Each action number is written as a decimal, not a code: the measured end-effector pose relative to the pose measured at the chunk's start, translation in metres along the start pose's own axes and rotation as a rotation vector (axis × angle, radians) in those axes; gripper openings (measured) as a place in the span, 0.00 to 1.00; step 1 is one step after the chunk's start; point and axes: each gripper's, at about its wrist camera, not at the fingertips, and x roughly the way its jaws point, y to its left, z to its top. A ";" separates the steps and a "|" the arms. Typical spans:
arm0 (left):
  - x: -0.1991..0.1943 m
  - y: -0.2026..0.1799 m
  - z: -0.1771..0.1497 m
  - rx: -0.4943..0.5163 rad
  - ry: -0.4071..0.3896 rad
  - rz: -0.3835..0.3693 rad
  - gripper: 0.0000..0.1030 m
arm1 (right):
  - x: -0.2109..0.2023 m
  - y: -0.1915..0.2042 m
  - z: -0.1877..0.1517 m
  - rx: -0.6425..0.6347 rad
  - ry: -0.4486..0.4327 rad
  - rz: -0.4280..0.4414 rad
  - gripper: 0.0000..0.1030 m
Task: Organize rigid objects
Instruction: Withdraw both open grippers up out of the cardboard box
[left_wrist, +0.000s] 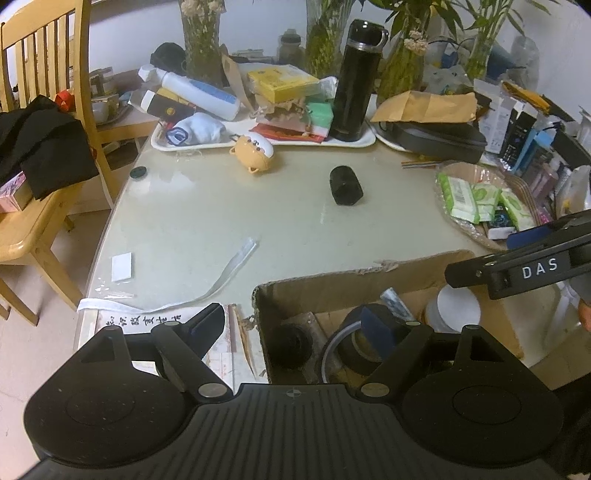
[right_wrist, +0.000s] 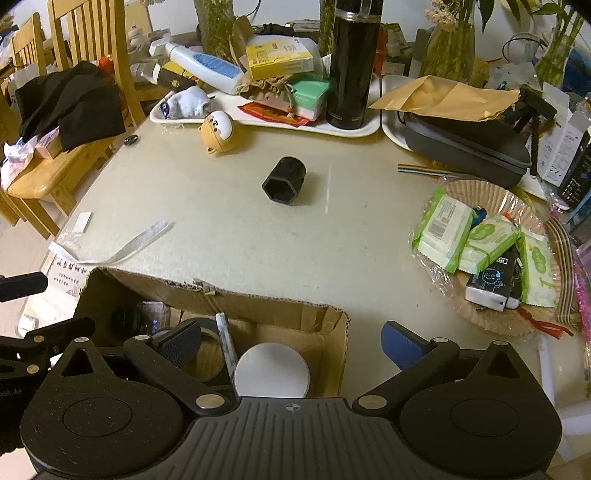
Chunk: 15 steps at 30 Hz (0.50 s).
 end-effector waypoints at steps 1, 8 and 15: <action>-0.001 0.000 0.001 -0.002 -0.007 -0.003 0.79 | -0.001 -0.001 0.000 0.004 -0.005 0.000 1.00; -0.008 0.001 0.004 -0.013 -0.053 -0.018 0.79 | -0.002 -0.006 0.005 0.043 -0.042 0.006 1.00; -0.011 0.001 0.012 0.018 -0.098 -0.004 0.79 | -0.002 -0.006 0.009 0.041 -0.067 -0.003 1.00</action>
